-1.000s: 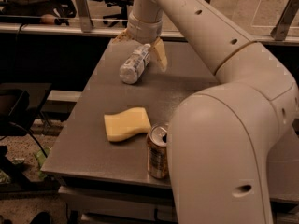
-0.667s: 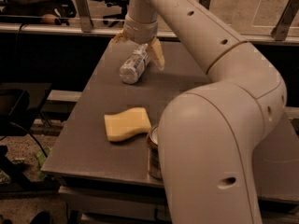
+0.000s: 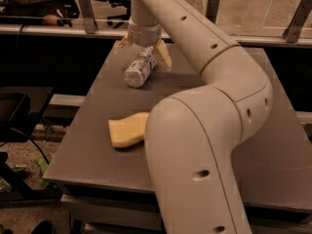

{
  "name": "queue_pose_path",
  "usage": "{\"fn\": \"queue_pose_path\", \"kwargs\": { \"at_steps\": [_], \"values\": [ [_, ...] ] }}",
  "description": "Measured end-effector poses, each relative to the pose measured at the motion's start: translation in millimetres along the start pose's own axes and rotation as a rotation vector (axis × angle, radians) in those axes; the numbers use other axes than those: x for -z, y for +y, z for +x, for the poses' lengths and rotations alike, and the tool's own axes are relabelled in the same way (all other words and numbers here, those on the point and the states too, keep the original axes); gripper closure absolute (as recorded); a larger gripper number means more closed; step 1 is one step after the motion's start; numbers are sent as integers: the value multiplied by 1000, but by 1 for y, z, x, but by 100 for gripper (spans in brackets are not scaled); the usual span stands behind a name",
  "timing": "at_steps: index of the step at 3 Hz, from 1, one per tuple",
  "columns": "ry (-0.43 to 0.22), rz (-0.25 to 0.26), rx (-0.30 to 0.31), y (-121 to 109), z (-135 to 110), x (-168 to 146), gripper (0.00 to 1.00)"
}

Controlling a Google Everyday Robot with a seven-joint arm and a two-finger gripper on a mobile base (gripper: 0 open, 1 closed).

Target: Place blue plastic bottle upright

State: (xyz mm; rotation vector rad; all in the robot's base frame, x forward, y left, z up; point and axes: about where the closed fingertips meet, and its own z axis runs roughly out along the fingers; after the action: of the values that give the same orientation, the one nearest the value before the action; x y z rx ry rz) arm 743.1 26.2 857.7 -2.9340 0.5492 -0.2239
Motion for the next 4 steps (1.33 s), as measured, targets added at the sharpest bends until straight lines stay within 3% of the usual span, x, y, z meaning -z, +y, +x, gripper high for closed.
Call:
{"fn": "queue_pose_path", "kwargs": {
  "at_steps": [2,4],
  "values": [
    [28,-70,9,3,13,-8,37],
    [59,-36,1,-2,17,18,84]
  ]
}}
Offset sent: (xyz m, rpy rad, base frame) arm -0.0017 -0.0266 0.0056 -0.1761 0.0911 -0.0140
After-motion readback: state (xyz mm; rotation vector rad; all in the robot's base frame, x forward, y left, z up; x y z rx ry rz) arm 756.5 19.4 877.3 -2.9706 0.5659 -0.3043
